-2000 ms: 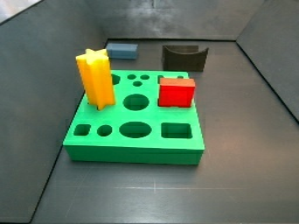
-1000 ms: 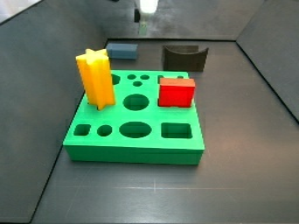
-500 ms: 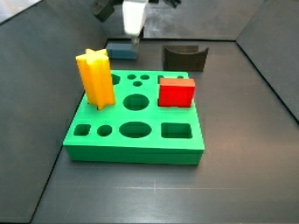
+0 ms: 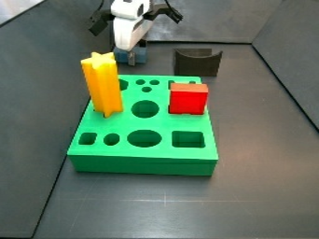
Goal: Pick up the rectangle object. Move up. Place the rectangle object on the fixture. Regrasp the rectangle object. Move to above the board. Insert the rectangle object.
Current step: Pick up the rectangle object, then move up.
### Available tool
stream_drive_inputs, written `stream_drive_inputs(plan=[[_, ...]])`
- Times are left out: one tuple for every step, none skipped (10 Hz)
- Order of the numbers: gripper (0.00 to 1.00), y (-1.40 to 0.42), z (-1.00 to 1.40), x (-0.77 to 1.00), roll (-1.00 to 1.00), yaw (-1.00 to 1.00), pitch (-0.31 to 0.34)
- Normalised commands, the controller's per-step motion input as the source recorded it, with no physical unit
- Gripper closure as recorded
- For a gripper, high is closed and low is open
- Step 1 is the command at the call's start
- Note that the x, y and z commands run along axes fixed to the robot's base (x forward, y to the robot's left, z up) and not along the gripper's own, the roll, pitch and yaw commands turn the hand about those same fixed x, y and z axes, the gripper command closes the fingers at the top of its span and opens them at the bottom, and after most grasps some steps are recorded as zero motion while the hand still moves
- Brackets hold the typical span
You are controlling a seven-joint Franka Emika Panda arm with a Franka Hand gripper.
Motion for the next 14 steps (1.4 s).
stream_drive_inputs(plan=[[0.00,0.00,0.00,0.00,0.02,0.00,0.000],[1.00,0.00,0.00,0.00,0.00,0.00,0.000],[1.00,0.00,0.00,0.00,0.00,0.00,0.000],[1.00,0.00,0.00,0.00,0.00,0.00,0.000],[1.00,0.00,0.00,0.00,0.00,0.00,0.000],[1.00,0.00,0.00,0.00,0.00,0.00,0.000],[1.00,0.00,0.00,0.00,0.00,0.00,0.000],[1.00,0.00,0.00,0.00,0.00,0.00,0.000],[1.00,0.00,0.00,0.00,0.00,0.00,0.000],[1.00,0.00,0.00,0.00,0.00,0.00,0.000],[1.00,0.00,0.00,0.00,0.00,0.00,0.000],[1.00,0.00,0.00,0.00,0.00,0.00,0.000],[1.00,0.00,0.83,0.00,0.00,0.00,0.000],[1.00,-0.01,0.81,-0.01,0.00,-0.03,0.014]])
